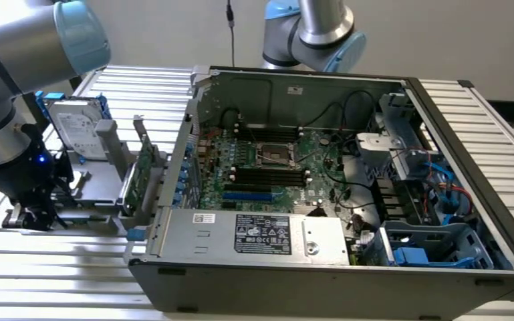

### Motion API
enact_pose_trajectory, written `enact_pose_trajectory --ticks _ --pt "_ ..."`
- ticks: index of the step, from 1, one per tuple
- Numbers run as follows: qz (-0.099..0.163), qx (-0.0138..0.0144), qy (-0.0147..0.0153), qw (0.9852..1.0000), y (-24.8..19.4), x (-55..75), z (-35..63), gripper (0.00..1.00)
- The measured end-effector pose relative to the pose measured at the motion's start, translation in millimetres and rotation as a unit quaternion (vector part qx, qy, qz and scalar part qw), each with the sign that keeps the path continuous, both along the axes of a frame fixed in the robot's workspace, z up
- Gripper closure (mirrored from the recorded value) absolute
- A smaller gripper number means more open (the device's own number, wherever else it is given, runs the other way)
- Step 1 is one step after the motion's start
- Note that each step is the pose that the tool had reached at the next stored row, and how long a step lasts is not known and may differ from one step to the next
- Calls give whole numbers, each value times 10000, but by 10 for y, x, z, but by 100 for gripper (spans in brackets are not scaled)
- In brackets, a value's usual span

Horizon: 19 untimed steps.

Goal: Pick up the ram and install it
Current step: 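Pick up the ram and move it above insertion slot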

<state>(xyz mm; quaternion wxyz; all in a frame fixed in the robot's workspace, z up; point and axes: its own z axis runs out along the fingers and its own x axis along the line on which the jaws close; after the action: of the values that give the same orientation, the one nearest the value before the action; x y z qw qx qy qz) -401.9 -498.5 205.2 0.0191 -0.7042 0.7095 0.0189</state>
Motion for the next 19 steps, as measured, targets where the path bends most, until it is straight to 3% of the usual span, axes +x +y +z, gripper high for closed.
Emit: enact_pose_trajectory --ticks 5,9,11,15,19 --pt "0 29 2 10000 -16 0 -40 52" --pt "0 111 7 9999 -31 0 -61 52" --pt "-1 148 29 9999 -37 -1 -67 52" --pt "-2 187 126 9997 -42 -1 -72 52" --pt "-2 200 141 9997 -43 0 -85 52"
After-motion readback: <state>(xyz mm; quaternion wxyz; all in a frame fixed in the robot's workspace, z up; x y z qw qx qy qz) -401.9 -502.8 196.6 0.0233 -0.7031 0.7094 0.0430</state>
